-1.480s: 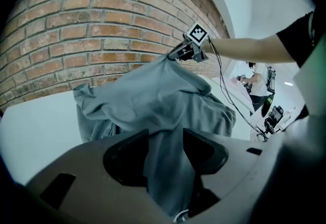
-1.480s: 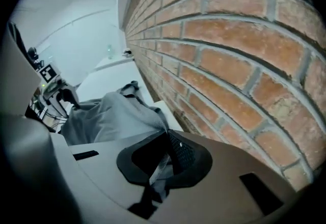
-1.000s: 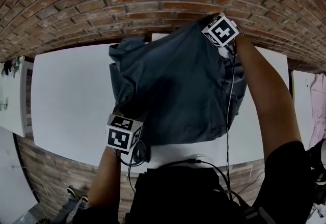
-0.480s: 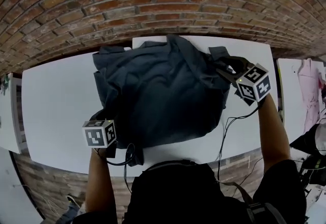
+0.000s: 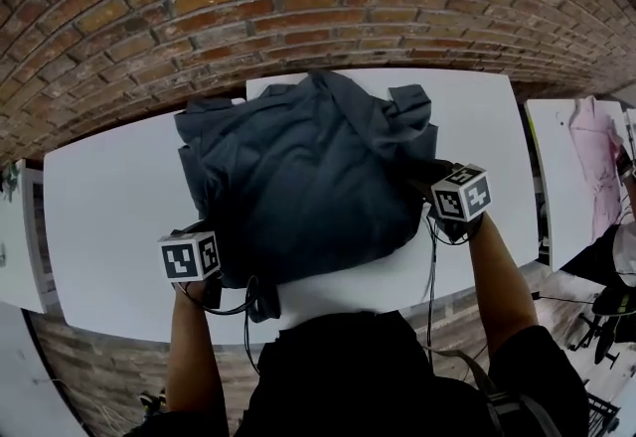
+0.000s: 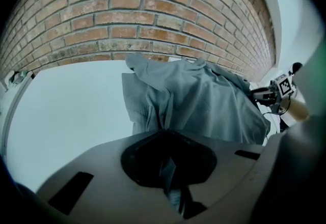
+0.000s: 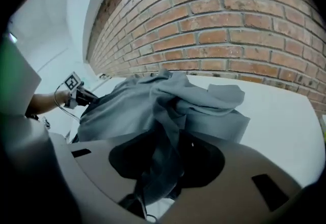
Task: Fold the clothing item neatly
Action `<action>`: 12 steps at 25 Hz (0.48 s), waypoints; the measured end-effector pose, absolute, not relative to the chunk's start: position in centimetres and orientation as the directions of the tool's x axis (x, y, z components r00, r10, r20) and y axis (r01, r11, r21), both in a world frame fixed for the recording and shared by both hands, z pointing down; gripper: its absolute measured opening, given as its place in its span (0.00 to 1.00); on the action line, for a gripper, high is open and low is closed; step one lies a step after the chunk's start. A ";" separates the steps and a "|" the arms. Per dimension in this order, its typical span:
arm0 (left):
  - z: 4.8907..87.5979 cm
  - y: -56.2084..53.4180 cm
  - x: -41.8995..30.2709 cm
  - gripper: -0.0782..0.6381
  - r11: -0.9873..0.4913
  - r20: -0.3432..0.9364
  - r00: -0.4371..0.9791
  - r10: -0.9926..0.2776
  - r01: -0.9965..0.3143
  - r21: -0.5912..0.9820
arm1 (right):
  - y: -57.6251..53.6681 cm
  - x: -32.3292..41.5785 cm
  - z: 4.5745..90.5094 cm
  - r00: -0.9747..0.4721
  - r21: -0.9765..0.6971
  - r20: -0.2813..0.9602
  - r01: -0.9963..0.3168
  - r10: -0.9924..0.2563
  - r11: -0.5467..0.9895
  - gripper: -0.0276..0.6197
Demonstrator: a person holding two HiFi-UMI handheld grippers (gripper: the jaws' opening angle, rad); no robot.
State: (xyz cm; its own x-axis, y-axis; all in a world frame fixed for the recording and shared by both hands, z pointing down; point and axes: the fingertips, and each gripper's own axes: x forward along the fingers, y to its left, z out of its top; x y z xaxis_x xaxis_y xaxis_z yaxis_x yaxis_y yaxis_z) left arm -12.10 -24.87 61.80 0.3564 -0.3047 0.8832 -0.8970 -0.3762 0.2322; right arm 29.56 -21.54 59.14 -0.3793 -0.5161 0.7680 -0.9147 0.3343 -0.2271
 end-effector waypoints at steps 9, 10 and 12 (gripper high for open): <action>60.6 -24.2 -16.3 0.13 -0.299 0.870 0.358 -0.338 -0.918 0.262 | -16.4 35.5 56.0 -0.328 -0.412 0.713 -0.911 -0.620 0.008 0.05; 60.7 -24.1 -16.5 0.13 -0.295 0.870 0.363 -0.335 -0.917 0.269 | -15.4 36.4 56.6 -0.316 -0.430 0.725 -0.901 -0.612 -0.045 0.05; 61.1 -23.8 -16.8 0.13 -0.296 0.872 0.368 -0.322 -0.914 0.277 | -13.6 37.3 58.6 -0.309 -0.440 0.763 -0.892 -0.568 -0.105 0.05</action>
